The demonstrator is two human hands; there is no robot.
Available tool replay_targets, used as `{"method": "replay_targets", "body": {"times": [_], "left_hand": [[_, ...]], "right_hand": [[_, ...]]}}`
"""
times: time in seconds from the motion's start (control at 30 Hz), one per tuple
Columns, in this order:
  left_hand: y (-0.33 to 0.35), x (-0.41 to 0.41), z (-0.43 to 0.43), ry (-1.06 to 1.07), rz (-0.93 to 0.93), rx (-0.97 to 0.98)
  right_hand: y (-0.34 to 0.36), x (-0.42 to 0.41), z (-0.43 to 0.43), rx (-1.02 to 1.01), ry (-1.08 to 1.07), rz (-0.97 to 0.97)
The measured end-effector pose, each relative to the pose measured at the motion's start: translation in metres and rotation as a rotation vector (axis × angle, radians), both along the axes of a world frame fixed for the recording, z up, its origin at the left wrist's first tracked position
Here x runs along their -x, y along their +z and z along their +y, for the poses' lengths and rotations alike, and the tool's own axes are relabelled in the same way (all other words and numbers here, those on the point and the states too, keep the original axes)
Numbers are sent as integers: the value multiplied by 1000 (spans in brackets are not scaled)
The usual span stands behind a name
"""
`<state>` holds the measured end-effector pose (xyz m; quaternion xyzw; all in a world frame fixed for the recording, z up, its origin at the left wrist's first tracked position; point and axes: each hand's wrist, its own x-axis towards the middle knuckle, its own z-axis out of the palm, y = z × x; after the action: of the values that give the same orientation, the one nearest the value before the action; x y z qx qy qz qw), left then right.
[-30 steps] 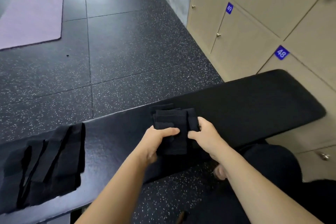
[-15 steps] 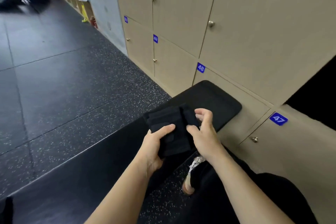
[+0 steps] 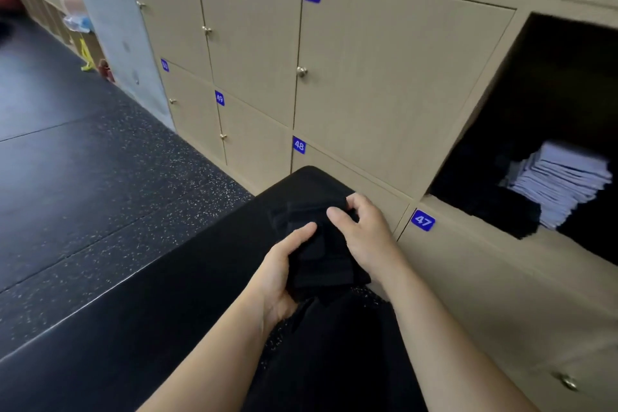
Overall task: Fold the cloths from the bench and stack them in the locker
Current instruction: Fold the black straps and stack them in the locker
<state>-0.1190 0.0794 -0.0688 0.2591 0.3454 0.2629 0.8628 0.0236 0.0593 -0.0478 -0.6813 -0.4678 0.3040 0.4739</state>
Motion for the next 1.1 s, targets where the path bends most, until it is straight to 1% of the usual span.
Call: {"method": "replay_targets", "body": {"times": [0.07,0.17,0.3,0.57,0.67,0.73,0.83,1.0,1.1], "left_hand": [[1,-17,-3,-17,-2,-22],[0,-45,-8,-8,50,-68],[2,-87,-17,-9,85,-62],[-2,-168,-33,-55,92,-72],[-6,-191,-35,-83,108,-76],[-10,-204,-33,-97,122,-69],[-14,-222,-30,-100,145,-55],[-17,-252,-25,-134,172,-93],[-23,-266,-20,-134,176,-105]], "right_hand": [[-2,-13,-8,-25,-102,74],[-6,-35,-20,-83,-289,174],[-6,-68,-37,-154,-463,264],[-12,-141,-67,-278,-778,283],[-16,-171,-77,-228,-775,236],[-20,-192,-81,-145,-715,171],[-22,-217,-81,-29,-590,176],[-13,-254,-79,76,-513,85],[-8,-277,-82,153,-475,80]]}}
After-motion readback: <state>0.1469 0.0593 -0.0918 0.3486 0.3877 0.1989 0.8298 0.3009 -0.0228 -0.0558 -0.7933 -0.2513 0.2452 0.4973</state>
